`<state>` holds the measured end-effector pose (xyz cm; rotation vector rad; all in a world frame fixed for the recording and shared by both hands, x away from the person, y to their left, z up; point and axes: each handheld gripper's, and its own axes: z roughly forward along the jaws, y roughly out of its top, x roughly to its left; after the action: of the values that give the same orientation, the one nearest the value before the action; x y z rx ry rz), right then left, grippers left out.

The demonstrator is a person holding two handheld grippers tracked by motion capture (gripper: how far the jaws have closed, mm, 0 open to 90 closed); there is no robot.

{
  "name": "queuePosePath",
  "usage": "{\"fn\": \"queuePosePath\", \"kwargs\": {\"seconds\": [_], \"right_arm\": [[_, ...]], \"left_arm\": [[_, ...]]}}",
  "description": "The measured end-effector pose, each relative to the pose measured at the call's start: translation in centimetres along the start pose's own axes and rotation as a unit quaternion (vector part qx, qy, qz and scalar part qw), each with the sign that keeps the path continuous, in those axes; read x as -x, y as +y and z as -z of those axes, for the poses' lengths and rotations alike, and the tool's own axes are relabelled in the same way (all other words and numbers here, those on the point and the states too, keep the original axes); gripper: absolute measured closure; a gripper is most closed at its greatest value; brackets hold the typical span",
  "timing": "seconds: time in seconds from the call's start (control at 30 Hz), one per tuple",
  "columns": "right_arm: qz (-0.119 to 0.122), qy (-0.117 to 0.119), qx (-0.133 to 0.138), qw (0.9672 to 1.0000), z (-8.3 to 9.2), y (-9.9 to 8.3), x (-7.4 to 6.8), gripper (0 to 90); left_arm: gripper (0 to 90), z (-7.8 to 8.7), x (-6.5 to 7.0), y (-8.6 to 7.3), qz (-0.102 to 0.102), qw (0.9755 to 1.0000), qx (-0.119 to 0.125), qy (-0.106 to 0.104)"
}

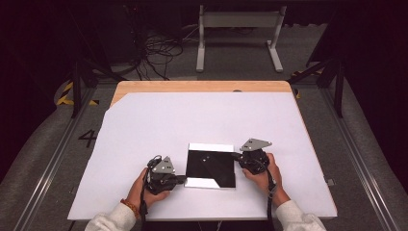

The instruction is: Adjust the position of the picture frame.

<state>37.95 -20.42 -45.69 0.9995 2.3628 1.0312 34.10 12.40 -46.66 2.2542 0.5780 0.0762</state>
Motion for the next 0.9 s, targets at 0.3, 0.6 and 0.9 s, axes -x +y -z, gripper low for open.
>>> {"fn": "queuePosePath", "kwargs": {"seconds": [0.3, 0.6, 0.9], "right_arm": [[0.001, -0.004, -0.001, 1.0, -0.1, -0.1, 0.1, 90.0], [0.015, 0.011, -0.01, 0.9998, 1.3, -0.5, -0.1, 89.9], [0.022, 0.034, -0.005, 0.9992, 4.5, -0.8, -0.8, 86.2]], "left_arm": [[89.8, -0.1, 0.1, 0.0, -0.007, 1.0, 0.004, 0.003], [89.7, 1.7, 0.4, -0.6, -0.029, 0.9985, 0.039, 0.024], [86.8, 4.7, -0.3, -1.7, -0.027, 0.997, 0.05, 0.052]]}}
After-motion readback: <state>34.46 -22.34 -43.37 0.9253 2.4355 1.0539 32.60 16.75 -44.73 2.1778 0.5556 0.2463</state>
